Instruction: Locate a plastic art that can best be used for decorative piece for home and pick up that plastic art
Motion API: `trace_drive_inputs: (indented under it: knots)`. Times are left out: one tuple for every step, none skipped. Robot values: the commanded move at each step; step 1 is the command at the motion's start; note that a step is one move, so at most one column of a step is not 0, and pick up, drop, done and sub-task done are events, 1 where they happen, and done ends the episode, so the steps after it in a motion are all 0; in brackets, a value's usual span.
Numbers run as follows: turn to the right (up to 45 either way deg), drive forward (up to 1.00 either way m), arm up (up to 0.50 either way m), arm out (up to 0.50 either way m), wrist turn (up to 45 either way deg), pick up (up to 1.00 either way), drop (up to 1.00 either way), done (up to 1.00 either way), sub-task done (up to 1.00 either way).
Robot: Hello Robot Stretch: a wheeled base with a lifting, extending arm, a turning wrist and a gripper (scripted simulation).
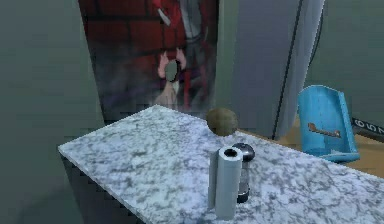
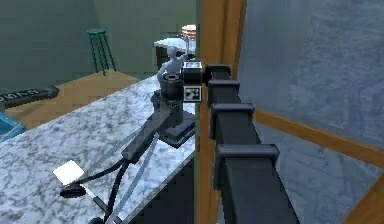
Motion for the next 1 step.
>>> trace_drive_inputs:
  knots:
    - [0.0, 0.0, 0.0, 0.0, 45.0, 0.0, 0.0, 0.0, 0.0]
